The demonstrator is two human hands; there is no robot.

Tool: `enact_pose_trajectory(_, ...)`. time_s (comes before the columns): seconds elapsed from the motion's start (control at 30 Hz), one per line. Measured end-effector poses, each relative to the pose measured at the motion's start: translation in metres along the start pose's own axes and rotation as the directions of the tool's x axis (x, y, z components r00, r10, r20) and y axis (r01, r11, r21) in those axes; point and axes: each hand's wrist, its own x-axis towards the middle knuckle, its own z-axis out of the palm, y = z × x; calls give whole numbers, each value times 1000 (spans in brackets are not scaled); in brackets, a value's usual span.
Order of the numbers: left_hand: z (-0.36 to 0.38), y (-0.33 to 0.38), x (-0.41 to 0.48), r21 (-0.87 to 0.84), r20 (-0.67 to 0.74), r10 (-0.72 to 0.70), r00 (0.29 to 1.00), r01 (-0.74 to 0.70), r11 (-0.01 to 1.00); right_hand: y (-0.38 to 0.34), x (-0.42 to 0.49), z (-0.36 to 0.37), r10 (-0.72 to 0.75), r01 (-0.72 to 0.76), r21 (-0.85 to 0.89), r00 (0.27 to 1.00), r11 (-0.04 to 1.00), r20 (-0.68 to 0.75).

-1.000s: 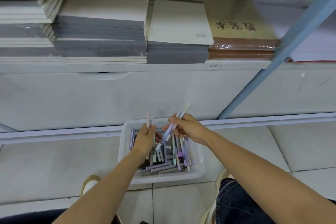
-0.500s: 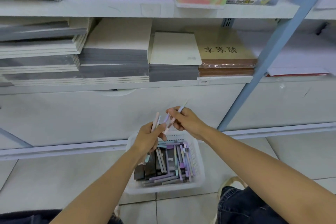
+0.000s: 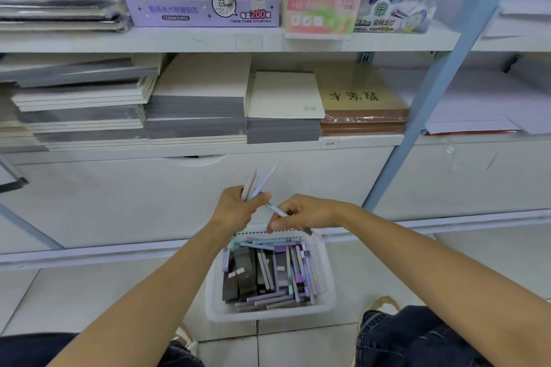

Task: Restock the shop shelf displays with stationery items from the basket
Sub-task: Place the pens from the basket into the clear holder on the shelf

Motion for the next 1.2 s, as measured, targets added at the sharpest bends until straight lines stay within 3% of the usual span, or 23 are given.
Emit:
enact_pose_trajectory(0.17, -20, 14, 0, -51, -118, -9, 993, 3, 999, -10, -15, -35, 8, 14, 144, 988, 990, -153)
enact_pose_trajectory(0.3, -29, 45, -2, -133, -144, 34, 989, -54, 990, -35, -31, -62, -86, 235, 353, 917, 906, -390)
enact_pose_trajectory(0.4, -30, 84, -8, -180, -114, 131, 985, -150, 972, -67, -42, -76, -176, 488, 403, 778, 774, -603)
enact_pose_trajectory(0.5, -30, 127, -18, -168, -86, 242, 967, -253, 953, -105, -57, -87, -231, 617, 253, 595, 745, -770)
enact_pose_trajectory(0.6, -30, 169, -30, -223, -75, 353, 933, -361, 905, -149, -79, -102, -310, 669, 64, 425, 741, -851)
enact_pose_trajectory(0.77, -40, 234, -41, -322, -93, 450, 888, -454, 830, -218, -120, -142, -465, 708, -194, 211, 680, -860)
enact_pose_trajectory(0.87, -44, 264, -37, -293, -107, 477, 872, -487, 823, -247, -134, -174, -499, 655, -325, 93, 682, -862)
enact_pose_trajectory(0.97, -44, 286, -30, -226, -142, 530, 836, -549, 805, -255, -132, -204, -504, 565, -385, 65, 730, -861)
enact_pose_trajectory(1.2, -36, 313, -10, -207, -114, 569, 814, -580, 788, -250, -96, -242, -519, 326, -436, 234, 839, -822)
